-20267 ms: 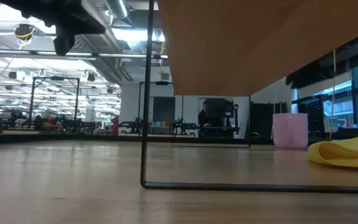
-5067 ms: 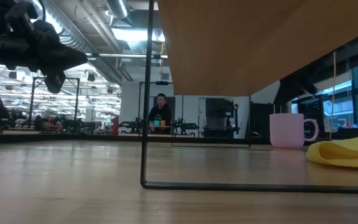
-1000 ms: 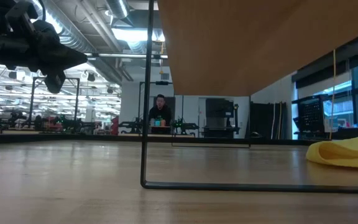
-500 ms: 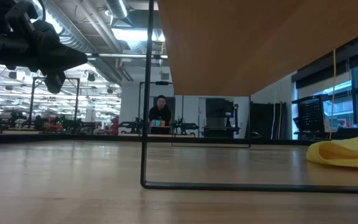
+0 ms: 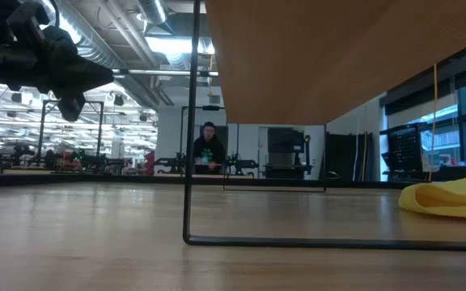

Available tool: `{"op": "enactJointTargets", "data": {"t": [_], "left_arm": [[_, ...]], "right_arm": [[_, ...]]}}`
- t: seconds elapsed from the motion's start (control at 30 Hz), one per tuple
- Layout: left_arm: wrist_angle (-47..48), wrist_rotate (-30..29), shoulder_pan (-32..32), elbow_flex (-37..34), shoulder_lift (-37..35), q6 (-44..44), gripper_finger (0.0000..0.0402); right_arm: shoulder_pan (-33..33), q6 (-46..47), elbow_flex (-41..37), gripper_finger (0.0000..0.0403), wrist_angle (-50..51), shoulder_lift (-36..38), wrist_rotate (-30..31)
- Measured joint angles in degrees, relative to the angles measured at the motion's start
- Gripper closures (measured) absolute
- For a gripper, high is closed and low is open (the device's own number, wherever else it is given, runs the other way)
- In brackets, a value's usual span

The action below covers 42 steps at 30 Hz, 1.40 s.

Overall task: Stack small to large cups/mugs on shelf
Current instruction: Put the pink mug on the shelf

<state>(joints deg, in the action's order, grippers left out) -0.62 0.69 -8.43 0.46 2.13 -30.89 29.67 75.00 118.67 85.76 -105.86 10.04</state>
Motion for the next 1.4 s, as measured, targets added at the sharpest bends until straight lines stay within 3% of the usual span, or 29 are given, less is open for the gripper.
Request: {"op": "enactJointTargets", "data": {"t": [0.07, 0.3, 0.77, 1.4], "left_arm": [[0.0, 0.0, -0.01, -0.01, 0.01, -0.01, 0.0368], [0.0, 0.0, -0.01, 0.0, 0.0, -0.02, 0.0378], [0.01, 0.0, -0.01, 0.0, 0.0, -0.01, 0.0389], [0.0, 0.0, 0.0, 0.01, 0.0, 0.0, 0.0357]], "right_arm": [[0.0, -0.21, 3.29, 0.039, 4.33, -2.13, 0.0], [-0.71, -4.17, 8.09, 0.0389, 3.56, -4.89, 0.17], [-3.7, -10.96, 7.65, 0.0389, 4.26, -5.31, -1.5], [-4.83, -12.56, 7.56, 0.0375, 4.26, -7.19, -3.82]]}}
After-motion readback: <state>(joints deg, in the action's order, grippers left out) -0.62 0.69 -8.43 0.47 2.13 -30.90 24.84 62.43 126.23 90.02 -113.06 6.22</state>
